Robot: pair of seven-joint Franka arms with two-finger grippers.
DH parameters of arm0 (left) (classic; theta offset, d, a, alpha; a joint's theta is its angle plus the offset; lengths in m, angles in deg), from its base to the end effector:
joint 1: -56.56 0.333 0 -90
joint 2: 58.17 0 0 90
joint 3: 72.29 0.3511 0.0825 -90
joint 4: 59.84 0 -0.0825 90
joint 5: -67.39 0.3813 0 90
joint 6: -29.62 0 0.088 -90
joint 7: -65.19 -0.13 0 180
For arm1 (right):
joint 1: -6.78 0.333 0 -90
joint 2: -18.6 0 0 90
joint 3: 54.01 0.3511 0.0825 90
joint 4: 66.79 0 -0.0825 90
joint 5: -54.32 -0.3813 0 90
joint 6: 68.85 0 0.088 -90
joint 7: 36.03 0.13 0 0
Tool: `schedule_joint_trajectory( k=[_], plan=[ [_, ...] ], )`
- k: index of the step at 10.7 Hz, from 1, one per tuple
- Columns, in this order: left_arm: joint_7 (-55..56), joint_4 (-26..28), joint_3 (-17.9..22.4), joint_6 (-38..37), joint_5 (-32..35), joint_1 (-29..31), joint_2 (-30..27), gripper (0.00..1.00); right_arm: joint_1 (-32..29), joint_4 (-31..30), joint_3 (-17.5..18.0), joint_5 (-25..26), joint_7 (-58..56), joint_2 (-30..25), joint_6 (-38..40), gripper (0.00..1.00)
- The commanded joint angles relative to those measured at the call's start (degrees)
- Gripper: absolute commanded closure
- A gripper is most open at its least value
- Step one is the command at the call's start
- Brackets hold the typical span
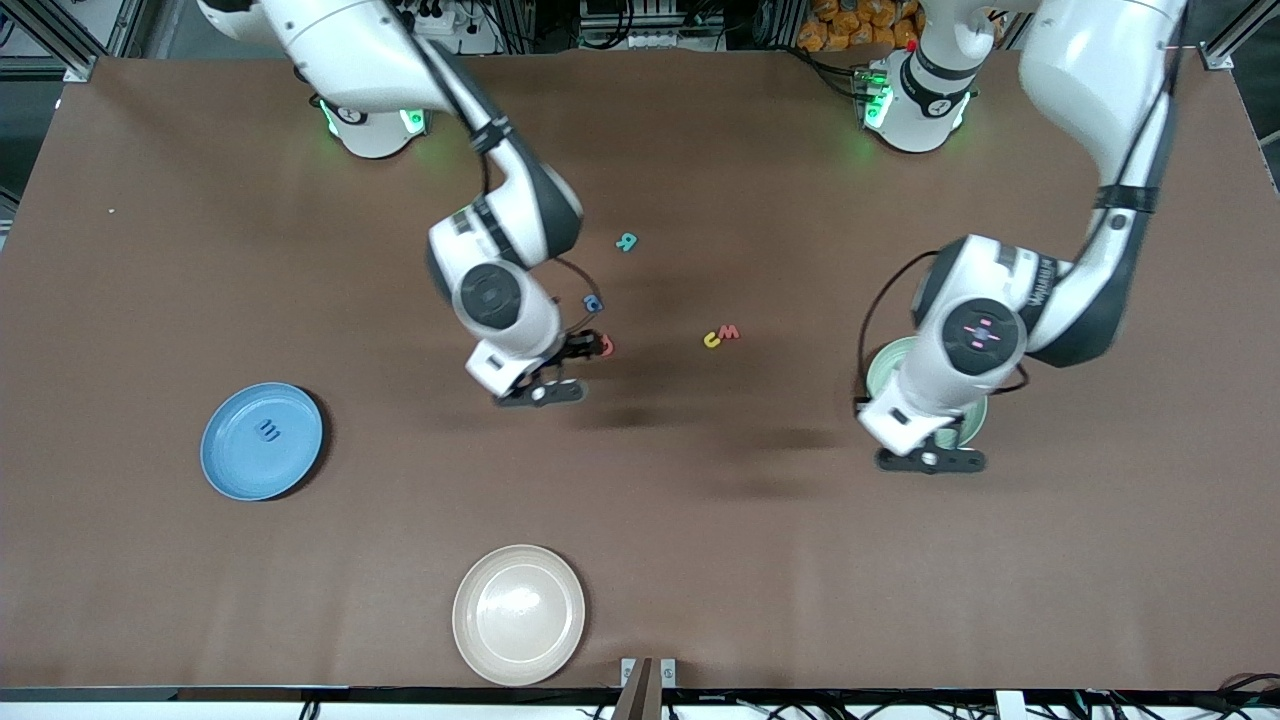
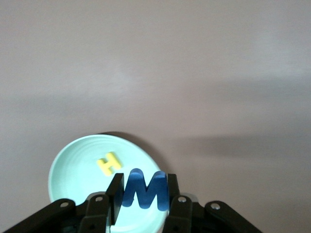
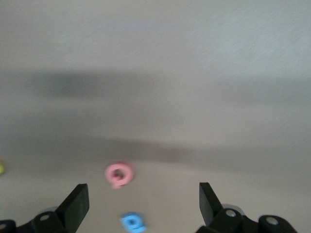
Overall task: Sort upper and lower case letters into plates
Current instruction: 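Drop the M on the green plate while the right gripper reaches letters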
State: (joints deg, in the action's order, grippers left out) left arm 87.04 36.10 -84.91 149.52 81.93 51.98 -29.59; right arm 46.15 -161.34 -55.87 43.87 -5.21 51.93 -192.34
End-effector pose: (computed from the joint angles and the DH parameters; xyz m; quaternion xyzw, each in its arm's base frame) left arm 0.6590 -0.1682 0.3241 -0.9979 0.0152 0.0119 0.0625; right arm 0.5405 0.4320 0.2764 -0.9971 -0.0074 0.0677 0.0326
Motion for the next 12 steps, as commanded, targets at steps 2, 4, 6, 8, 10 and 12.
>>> schedule_joint_trajectory(
  k=[2, 4, 6, 8, 10, 12],
  plan=[
    [-0.23, 4.34, -0.83, -0.28, 0.84, 3.79, -0.81, 1.0, 6.41, 6.73, -0.6, -0.63, 16.24, 5.06, -0.7, 0.0],
    [-0.14, 6.35, -0.83, -0.28, 0.84, 6.07, -0.9, 1.0, 7.91, 8.68, -0.69, -0.8, 23.81, 6.74, -1.48, 0.0],
    [-0.14, 6.89, -0.83, -0.45, 0.84, 7.48, -1.25, 0.74, 10.19, 10.26, -0.95, -0.72, 35.3, 8.93, -5.42, 0.0],
    [-0.75, 6.19, -0.83, -1.94, 0.84, 7.66, -1.6, 0.0, 11.6, 12.71, -1.39, -0.72, 45.07, 11.04, -6.5, 0.0],
    [-0.67, 5.23, -0.83, -2.56, 0.84, 7.66, -1.78, 0.0, 11.78, 16.92, -1.39, -0.72, 52.64, 14.37, -6.5, 0.0],
    [-0.76, 1.73, -0.92, -7.45, 0.84, 7.66, -1.95, 0.0, 13.79, 23.68, -2.7, -0.72, 59.76, 19.64, -6.32, 0.0]
  ],
)
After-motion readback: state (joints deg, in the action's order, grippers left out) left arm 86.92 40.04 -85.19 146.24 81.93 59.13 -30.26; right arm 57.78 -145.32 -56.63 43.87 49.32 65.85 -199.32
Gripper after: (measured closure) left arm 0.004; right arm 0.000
